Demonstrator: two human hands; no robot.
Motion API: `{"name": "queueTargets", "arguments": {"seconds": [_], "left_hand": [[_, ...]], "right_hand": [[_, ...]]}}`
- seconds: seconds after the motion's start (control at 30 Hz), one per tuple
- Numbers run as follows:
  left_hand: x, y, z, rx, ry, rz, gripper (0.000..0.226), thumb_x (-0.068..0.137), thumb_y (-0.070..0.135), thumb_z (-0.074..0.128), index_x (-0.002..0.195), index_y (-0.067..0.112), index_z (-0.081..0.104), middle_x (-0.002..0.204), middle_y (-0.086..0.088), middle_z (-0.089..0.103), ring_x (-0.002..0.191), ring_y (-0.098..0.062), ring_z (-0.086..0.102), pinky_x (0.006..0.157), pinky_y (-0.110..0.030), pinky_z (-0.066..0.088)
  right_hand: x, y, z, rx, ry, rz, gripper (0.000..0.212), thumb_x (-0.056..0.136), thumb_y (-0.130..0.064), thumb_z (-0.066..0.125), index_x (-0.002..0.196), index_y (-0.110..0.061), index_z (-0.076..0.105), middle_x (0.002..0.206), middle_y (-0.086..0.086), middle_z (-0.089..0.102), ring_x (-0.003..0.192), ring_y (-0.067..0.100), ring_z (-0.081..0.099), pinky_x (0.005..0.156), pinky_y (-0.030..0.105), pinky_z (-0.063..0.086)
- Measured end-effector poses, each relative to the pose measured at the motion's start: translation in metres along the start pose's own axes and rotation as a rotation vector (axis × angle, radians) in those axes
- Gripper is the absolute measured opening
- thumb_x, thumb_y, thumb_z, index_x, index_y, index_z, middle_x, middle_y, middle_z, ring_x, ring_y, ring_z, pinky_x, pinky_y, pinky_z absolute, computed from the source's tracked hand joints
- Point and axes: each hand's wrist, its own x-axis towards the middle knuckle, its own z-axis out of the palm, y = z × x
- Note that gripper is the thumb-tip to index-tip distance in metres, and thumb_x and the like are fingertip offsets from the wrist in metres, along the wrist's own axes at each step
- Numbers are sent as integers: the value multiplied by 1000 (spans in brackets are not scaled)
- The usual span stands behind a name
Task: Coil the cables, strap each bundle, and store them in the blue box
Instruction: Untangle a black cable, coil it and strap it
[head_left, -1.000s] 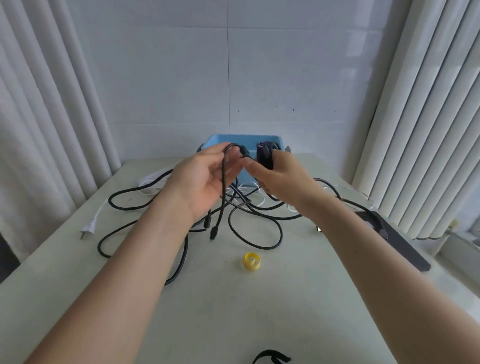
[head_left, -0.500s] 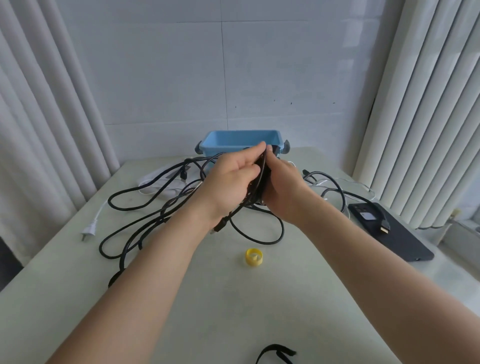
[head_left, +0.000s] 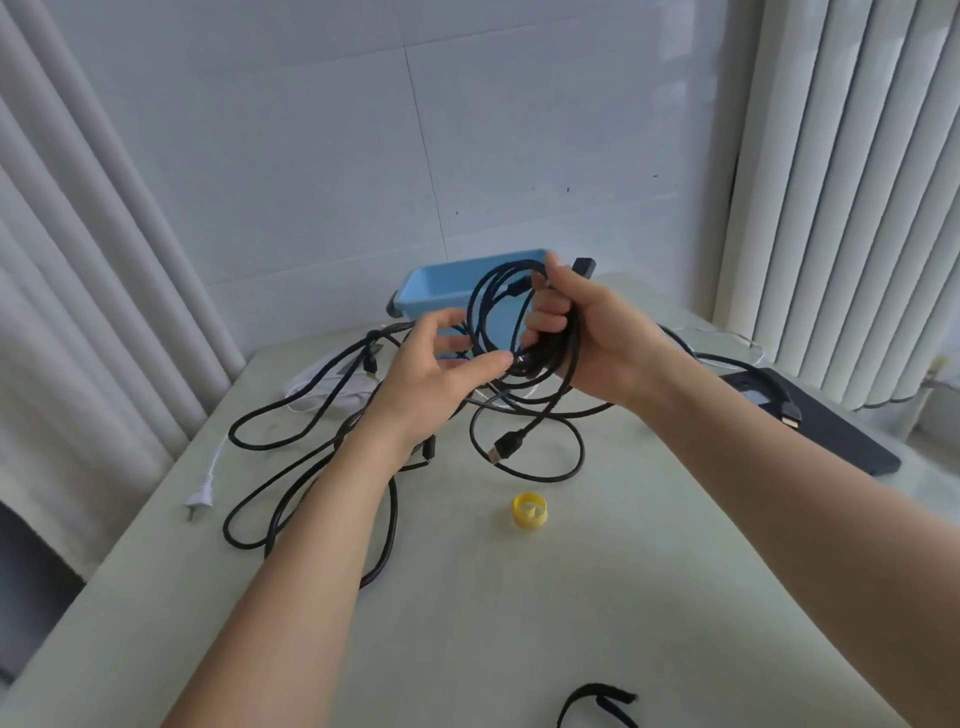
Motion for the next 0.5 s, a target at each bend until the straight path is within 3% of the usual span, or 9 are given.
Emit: {"name": "queueTargets", "arguments": {"seconds": [0.1, 0.2, 0.33, 0.4, 0.5], "left_hand": [[-6, -2, 8, 23, -234, -168, 90, 65, 66, 77, 142, 31, 45, 117, 12, 68, 112, -5, 63, 103, -42, 50], [-11, 0, 14, 74, -419, -105, 63, 78, 59, 75, 128, 23, 60, 104, 4, 76, 100, -14, 71, 97, -39, 54], [-13, -7, 10, 43, -625, -11, 35, 91, 40, 60, 110, 12, 71, 83, -3, 72, 78, -18, 67, 75, -26, 52], [-10, -16, 9, -95, -580, 5, 34, 93, 35, 59, 102, 6, 74, 68, -3, 59, 64, -14, 53, 63, -22, 46], [0, -21, 5, -393, -250, -123, 27, 81, 34, 69, 85, 8, 75, 63, 0, 54, 60, -11, 45, 52, -19, 40]], "right_hand": [[2, -3, -4, 75, 7, -73, 29, 99, -41, 55, 80, -19, 51, 55, -10, 31, 50, 7, 32, 62, 23, 44], [2, -9, -5, 127, -4, -119, 40, 97, -49, 53, 69, -22, 43, 50, -10, 25, 46, 7, 28, 57, 23, 43], [0, -14, -8, 140, 15, -126, 42, 94, -53, 55, 68, -20, 45, 48, -11, 25, 43, 6, 27, 56, 21, 41], [0, -16, -12, 117, -22, -102, 39, 91, -49, 60, 70, -21, 43, 46, -11, 25, 42, 6, 26, 55, 20, 39], [-1, -19, -20, 25, -164, -24, 39, 88, -33, 67, 69, -24, 35, 44, -11, 25, 40, 6, 27, 56, 20, 35]]}}
